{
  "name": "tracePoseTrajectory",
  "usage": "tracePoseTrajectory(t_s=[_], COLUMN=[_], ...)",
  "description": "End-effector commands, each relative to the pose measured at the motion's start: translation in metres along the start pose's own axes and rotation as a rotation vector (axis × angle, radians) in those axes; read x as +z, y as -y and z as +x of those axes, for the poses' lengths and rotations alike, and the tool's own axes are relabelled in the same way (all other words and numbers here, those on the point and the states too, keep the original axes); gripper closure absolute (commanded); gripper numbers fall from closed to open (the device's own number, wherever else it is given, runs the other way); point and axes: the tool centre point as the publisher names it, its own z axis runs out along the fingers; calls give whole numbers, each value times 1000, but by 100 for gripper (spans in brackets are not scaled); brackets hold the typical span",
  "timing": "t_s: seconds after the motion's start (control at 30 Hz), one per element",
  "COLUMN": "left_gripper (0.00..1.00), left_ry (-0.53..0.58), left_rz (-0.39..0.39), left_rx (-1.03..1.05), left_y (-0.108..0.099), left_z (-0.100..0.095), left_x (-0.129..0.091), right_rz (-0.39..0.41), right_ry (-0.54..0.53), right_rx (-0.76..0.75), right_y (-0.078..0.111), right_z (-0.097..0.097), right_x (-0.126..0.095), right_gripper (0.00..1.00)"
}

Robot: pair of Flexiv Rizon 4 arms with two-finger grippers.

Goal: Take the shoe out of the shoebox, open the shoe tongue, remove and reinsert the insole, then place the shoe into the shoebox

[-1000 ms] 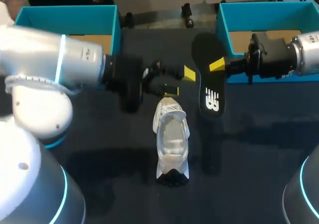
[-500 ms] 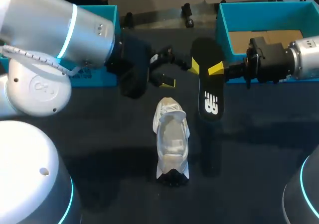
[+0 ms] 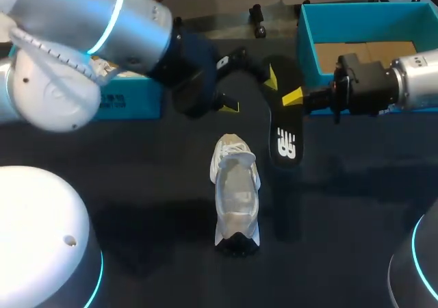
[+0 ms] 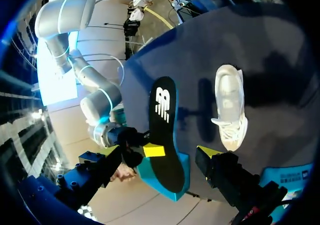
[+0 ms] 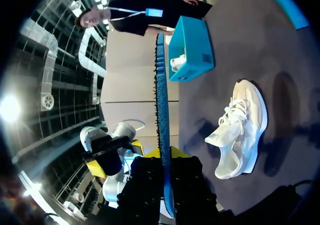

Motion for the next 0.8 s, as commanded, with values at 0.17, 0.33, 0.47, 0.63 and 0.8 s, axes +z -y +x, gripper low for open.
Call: tracePoseTrajectory(t_s=[0.17,0.33,0.47,0.63,0.8], left_gripper=[0,0,0,0,0], left_ry=[-414,-500,-539,-631,-684], left_rz=[34,20,31,55,53], left_rx=[-34,-69,-79,-40,-29], left_y=[-11,-18,-23,-26,-31], left_z=[-13,-16,-21,-24,-26], left_x=[13,17,19,26,28], right_rz=[6,6,3,1,-1], right_ry=[2,-3,-8,-11,-12], right_rx=[1,0,-3,-1,0], right_y=[-1,-1,0,2,2], right_z=[-1,-4,-5,-9,-11], right_x=[4,5,8,9,8], right_gripper=[100,100,100,100,100])
